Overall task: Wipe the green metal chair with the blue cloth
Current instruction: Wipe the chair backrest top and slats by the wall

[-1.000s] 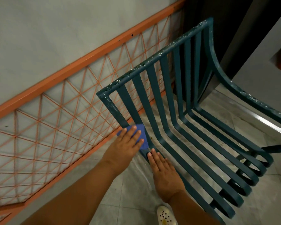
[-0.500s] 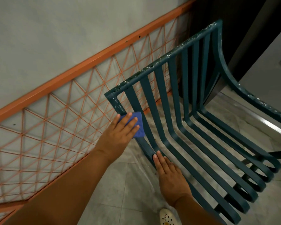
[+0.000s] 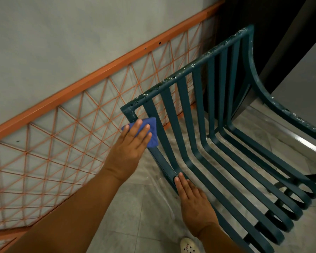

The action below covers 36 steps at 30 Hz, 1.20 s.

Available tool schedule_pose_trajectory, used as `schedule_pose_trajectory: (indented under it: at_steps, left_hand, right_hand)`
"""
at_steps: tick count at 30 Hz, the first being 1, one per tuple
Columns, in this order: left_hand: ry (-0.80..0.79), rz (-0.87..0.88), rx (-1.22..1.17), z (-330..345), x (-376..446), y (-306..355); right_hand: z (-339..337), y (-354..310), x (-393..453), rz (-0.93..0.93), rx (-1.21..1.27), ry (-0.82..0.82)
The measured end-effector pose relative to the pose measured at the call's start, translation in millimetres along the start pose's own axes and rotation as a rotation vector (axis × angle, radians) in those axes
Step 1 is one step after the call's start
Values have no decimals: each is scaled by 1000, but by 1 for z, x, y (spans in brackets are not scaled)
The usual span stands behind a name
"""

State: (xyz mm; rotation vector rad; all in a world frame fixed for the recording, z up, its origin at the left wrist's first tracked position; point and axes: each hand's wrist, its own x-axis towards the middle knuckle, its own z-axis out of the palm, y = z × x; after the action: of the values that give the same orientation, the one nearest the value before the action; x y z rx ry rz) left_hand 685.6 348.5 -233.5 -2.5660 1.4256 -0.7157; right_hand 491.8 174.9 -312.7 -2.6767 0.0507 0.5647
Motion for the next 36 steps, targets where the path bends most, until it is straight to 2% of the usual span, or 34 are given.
schedule_pose_trajectory:
  at_steps: [4,6,8,11,15,19,22,27,31,36]
  left_hand:
    - [-16,100,-13,4,-1,0]
    - [-12,58,-6,-4,4,-12]
    - [26,-15,-27,-9,7,-15]
    - [32,20,-6,-10,8,-12]
    - [-26,119,76,-12,9,-24]
    - [-15,192,-4,-16,12,-38]
    - [-6,246,-30,-27,17,-46]
    - [120,132,-51,-41,29,-59]
    - [83,40,-67,-35,29,-49]
    - [51,13,-81,-36,27,-42]
  right_hand:
    - [0,0,1,-4,3,11]
    - [-3,-1,1,18,51,-3]
    - [-3,-6,1,17,51,88]
    - [-15,-14,11,84,122,153]
    - [-21,-28,46,-110,123,298]
    - [-8,-28,64,-75,51,217]
    - [-3,-23,64,-55,-20,232]
    - [-3,-24,67,-57,5,223]
    - [-17,-30,62,-123,104,231]
    - [-62,-67,65,-3,306,398]
